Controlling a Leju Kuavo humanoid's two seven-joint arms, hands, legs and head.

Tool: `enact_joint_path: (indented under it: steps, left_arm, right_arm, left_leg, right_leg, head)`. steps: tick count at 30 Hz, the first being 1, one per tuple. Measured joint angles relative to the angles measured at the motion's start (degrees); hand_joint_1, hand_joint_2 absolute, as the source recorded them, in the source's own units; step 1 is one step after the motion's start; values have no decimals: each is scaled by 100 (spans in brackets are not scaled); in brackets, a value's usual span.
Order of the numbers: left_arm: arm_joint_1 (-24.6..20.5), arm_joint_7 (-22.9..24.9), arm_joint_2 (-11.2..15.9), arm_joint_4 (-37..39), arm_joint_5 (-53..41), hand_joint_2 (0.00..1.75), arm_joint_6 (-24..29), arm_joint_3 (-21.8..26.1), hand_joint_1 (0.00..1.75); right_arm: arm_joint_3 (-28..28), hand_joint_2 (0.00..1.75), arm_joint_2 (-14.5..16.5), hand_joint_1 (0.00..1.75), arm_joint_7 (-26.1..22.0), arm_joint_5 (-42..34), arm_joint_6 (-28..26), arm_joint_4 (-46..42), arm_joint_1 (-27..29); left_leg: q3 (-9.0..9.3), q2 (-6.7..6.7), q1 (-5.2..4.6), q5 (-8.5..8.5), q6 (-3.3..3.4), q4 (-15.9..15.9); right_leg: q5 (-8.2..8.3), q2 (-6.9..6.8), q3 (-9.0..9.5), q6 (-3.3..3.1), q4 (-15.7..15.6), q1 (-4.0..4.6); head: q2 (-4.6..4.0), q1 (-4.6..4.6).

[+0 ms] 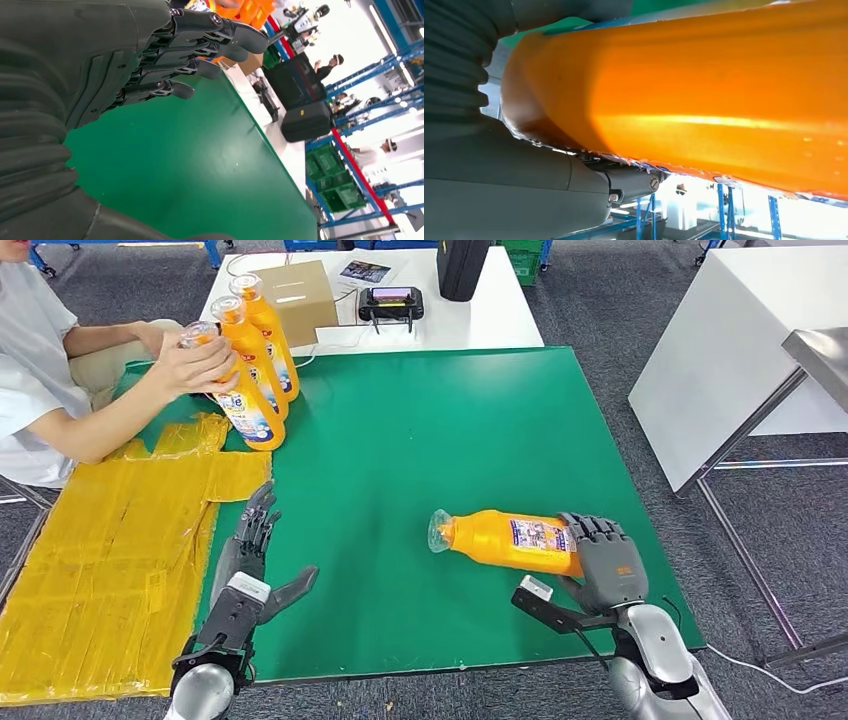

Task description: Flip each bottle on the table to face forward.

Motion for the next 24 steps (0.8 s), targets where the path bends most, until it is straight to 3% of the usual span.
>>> enact_joint_path:
  steps: [6, 9, 12, 18, 24]
  left_arm:
    - [-15, 51, 24, 125, -173, 175, -542, -310, 0]
    - [-61, 74, 48, 257, -277, 175, -622, -556, 0]
    - [-154, 140, 81, 422, -364, 175, -641, -772, 0]
    - [-411, 139, 125, 732, -163, 175, -658, -1048, 0]
    - [-578, 114, 155, 863, -5, 175, -645, -1225, 0]
  right_arm:
    - [-67, 175, 529, 175, -668, -1272, -982, -541, 30]
    - [-124, 175, 831, 175, -910, -2030, -1136, -723, 30]
    - [-141, 175, 1094, 175, -1156, -2914, -872, -744, 29]
    - [-74, 175, 1705, 175, -1485, -4946, 245, -235, -153]
    - [183, 175, 2121, 175, -1571, -5363, 511, 501, -371]
  left_leg:
    - [-11, 0, -4, 0, 1, 0]
    - [-11, 0, -3, -1, 0, 0]
    - [-12, 1, -2, 0, 0, -1]
    - [-12, 1, -1, 2, -1, -1]
    - [-16, 0, 0, 4, 0, -1]
  right_leg:
    - [1, 0, -14, 1, -1, -3]
    - [1, 0, -15, 1, -1, -2]
    - [1, 1, -15, 1, 0, -1]
    - [1, 2, -15, 0, 1, 0]
    - [1, 0, -15, 0, 2, 0]
  head:
    - [0, -2]
    - [0, -1]
    - [0, -1]
    - [0, -1]
    - [0, -1]
